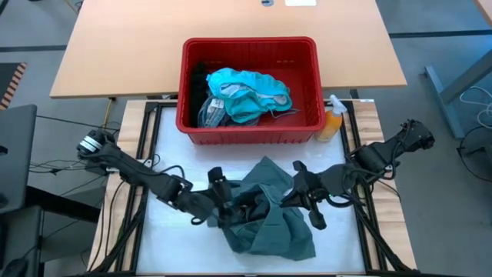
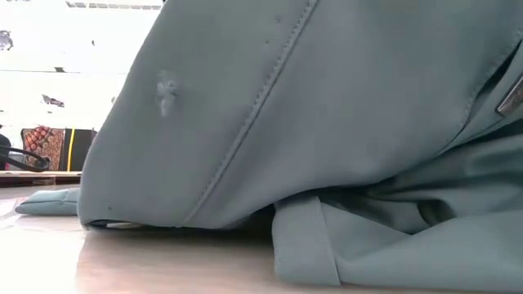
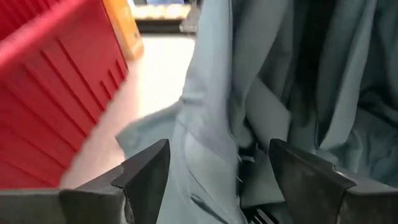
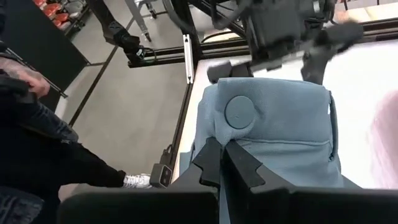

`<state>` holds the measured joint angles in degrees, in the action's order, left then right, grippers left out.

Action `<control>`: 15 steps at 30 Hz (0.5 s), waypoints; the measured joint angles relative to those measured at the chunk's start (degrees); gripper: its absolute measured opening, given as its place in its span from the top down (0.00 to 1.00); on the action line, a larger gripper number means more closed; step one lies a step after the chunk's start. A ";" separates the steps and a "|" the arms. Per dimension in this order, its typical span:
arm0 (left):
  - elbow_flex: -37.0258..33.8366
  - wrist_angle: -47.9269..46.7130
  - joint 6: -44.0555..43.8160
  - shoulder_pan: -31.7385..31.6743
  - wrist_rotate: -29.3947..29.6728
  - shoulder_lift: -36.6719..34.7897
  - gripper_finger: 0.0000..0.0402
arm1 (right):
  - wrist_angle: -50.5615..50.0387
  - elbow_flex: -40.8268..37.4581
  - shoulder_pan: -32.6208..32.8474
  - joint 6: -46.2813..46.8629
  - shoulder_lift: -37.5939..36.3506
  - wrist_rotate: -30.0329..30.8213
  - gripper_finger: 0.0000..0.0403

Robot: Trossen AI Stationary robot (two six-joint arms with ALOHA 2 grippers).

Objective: Fold Laundry from Bin
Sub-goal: Fold the light blue pants

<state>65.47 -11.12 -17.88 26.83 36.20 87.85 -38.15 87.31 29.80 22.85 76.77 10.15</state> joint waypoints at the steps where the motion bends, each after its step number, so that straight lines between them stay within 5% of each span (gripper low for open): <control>1: 0.00 -0.41 -1.19 -0.29 -0.80 0.62 0.34 | 0.00 0.00 0.00 -0.35 0.00 -0.02 0.94; 8: 0.00 -1.24 -8.03 -0.50 -3.38 3.28 0.41 | 0.52 0.00 -0.09 -1.73 -0.02 0.01 0.94; 15: 1.23 -2.90 -13.65 -0.38 -3.27 2.41 0.93 | 1.09 0.00 -0.33 -1.71 -0.02 0.02 0.94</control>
<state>66.70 -14.02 -31.53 26.45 32.94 90.27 -37.06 87.31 29.47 21.15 76.75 10.17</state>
